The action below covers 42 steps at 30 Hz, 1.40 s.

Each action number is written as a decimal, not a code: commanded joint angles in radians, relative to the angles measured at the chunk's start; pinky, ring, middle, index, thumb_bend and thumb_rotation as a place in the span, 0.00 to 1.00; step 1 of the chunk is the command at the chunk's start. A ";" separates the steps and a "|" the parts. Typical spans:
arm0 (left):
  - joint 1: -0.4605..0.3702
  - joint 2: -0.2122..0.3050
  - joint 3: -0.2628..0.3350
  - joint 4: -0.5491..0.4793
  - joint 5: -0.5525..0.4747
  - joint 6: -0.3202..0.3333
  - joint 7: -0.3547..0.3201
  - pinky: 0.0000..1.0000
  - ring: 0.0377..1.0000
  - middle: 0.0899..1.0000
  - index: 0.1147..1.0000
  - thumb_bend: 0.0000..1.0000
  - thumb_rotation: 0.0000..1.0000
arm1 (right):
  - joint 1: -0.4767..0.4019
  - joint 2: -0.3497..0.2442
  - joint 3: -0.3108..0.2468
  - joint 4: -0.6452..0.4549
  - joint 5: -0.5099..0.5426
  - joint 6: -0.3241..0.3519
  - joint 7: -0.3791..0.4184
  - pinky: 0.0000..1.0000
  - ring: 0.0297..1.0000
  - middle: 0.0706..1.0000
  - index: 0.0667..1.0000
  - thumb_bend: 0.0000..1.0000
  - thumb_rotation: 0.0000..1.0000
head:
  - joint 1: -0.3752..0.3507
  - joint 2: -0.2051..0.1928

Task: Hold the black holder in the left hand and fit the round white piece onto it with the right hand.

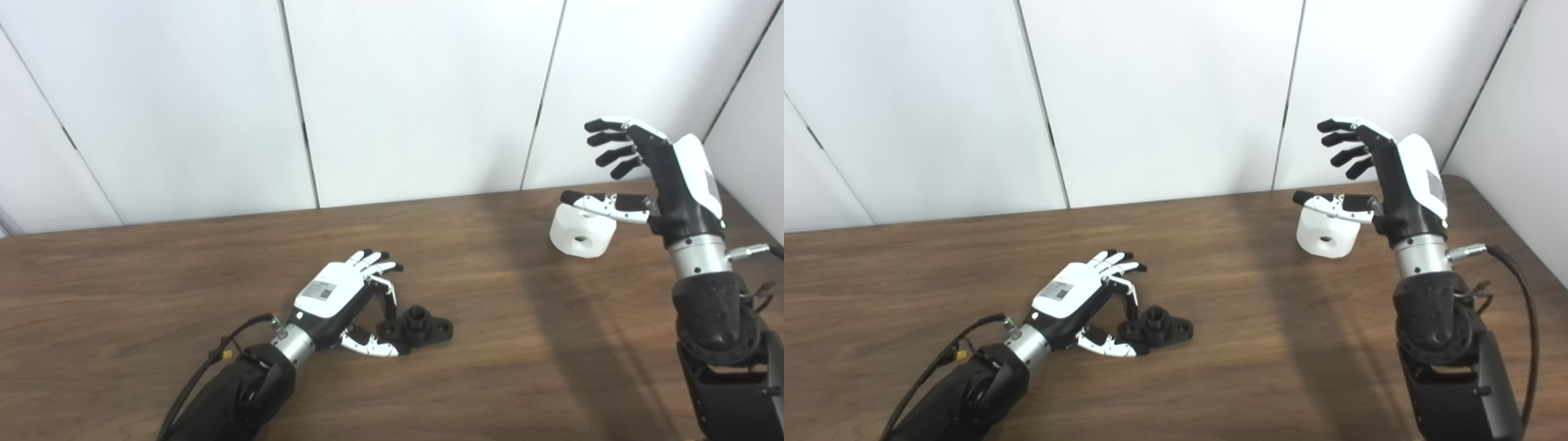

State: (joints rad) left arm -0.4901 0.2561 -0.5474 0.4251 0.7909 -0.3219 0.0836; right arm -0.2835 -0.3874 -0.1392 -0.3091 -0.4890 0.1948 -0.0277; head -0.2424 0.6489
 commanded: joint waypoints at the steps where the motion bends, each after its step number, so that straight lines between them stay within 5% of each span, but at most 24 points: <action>1: 0.005 0.002 -0.026 0.021 0.026 0.009 -0.050 1.00 0.95 0.84 0.42 0.61 0.11 | -0.031 -0.019 -0.014 -0.044 -0.003 -0.003 -0.004 0.45 0.56 0.65 0.69 0.59 0.17 | 0.001 0.000; 4: 0.006 0.006 -0.028 0.018 0.024 0.013 -0.056 1.00 0.94 0.83 0.41 0.53 0.07 | -0.033 -0.020 -0.015 -0.036 -0.003 -0.017 -0.012 0.45 0.56 0.64 0.68 0.59 0.16 | 0.000 0.001; 19: 0.009 0.017 -0.033 0.005 0.028 0.022 -0.075 0.98 0.92 0.82 0.41 0.52 0.07 | -0.034 -0.027 -0.019 -0.033 0.001 -0.021 -0.010 0.45 0.55 0.65 0.68 0.58 0.18 | -0.002 0.001; 26: 0.010 0.032 -0.027 0.008 0.000 -0.001 -0.087 0.98 0.91 0.82 0.41 0.52 0.06 | -0.040 -0.025 -0.021 -0.028 0.001 -0.007 -0.009 0.45 0.56 0.65 0.69 0.60 0.17 | -0.104 -0.024; 32: 0.014 0.054 -0.025 0.010 0.001 -0.014 -0.076 0.93 0.90 0.81 0.42 0.52 0.06 | -0.054 -0.107 0.028 -0.048 -0.083 0.118 0.128 0.53 0.65 0.75 0.76 0.61 0.34 | -0.222 -0.067; 38: 0.014 0.063 -0.019 0.024 -0.021 -0.046 -0.075 0.92 0.89 0.81 0.41 0.52 0.06 | -0.078 -0.216 0.090 -0.055 -0.145 0.240 0.299 0.62 0.79 0.85 0.82 0.74 0.34 | -0.264 -0.098; 42: 0.014 0.064 -0.021 0.038 -0.015 -0.058 -0.058 0.89 0.88 0.80 0.42 0.52 0.06 | -0.090 -0.270 0.113 -0.027 -0.164 0.251 0.349 0.61 0.81 0.87 0.82 0.83 0.29 | -0.284 -0.117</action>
State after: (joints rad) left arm -0.4890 0.2904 -0.5511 0.4341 0.7405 -0.3805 0.0670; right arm -0.3257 -0.6259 -0.0178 -0.3323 -0.6309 0.4423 0.3222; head -0.5261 0.5308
